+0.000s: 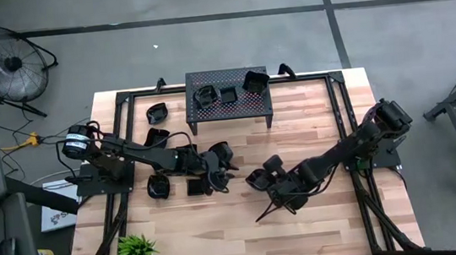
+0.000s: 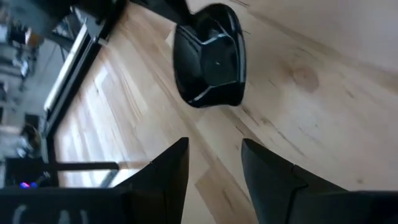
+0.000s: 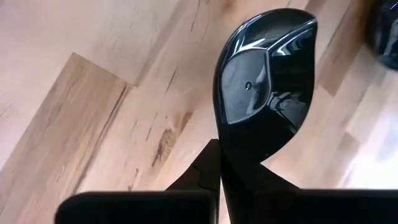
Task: Pick & Place Mini shaped plates
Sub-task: Stack the black leaf-shaped plate on top of the black leaf-shaped plate on the shelf
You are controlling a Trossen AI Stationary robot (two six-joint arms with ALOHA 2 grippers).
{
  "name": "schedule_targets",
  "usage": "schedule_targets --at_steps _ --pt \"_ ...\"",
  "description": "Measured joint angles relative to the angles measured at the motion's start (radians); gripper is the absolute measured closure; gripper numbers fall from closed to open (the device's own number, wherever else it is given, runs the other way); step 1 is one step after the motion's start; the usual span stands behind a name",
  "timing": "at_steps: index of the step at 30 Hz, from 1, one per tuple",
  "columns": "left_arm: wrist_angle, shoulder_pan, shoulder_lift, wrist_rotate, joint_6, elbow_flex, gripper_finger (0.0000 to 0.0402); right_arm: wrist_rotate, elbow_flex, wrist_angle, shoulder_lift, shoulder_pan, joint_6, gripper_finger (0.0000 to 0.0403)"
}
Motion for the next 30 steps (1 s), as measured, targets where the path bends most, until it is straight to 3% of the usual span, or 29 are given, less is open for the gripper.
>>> schedule_targets --at_steps 12,30 --pt "-0.002 0.0 0.0 0.108 0.338 0.0 0.0259 0.068 0.07 -0.038 0.0 0.0 -0.138 0.0403" --pt "0.003 0.0 0.0 0.108 0.342 0.0 0.0259 0.098 0.07 0.057 0.0 -0.014 -0.207 0.0402"
